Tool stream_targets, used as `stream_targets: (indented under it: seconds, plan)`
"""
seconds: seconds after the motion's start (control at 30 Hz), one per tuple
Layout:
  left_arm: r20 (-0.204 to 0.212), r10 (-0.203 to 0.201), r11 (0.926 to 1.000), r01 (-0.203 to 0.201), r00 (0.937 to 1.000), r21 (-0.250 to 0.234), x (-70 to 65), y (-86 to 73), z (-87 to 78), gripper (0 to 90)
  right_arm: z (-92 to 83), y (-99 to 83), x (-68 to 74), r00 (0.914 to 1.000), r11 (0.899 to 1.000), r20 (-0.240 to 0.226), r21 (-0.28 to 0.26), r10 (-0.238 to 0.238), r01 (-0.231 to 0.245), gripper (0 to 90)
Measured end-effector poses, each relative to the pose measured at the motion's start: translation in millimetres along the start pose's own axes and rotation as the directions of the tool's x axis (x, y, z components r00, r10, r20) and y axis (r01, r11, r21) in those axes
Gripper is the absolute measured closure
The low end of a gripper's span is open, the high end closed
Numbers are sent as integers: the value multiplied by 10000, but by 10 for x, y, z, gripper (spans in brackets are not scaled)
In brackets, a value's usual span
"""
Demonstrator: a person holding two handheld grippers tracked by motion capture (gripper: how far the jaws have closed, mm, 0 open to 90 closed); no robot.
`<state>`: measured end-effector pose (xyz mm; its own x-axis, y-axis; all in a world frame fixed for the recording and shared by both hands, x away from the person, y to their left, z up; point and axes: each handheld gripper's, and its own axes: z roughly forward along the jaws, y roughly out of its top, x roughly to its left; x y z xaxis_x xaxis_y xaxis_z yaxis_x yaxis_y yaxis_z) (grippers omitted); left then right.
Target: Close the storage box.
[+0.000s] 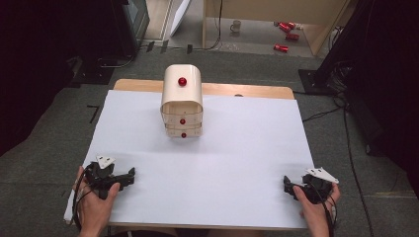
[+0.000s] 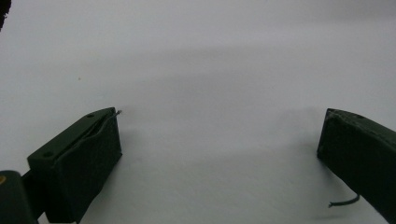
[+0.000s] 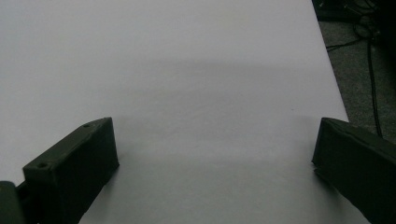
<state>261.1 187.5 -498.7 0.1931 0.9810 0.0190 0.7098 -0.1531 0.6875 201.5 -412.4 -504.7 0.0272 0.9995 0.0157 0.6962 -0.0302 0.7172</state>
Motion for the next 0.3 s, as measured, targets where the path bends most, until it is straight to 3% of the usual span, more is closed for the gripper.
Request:
stream_targets:
  seconds: [0.3]
  plan:
    - [6,-5,10000,5,10000,12,1,2,0,0,-3,-2,2,10000,10000,3,-13,30,-30,0]
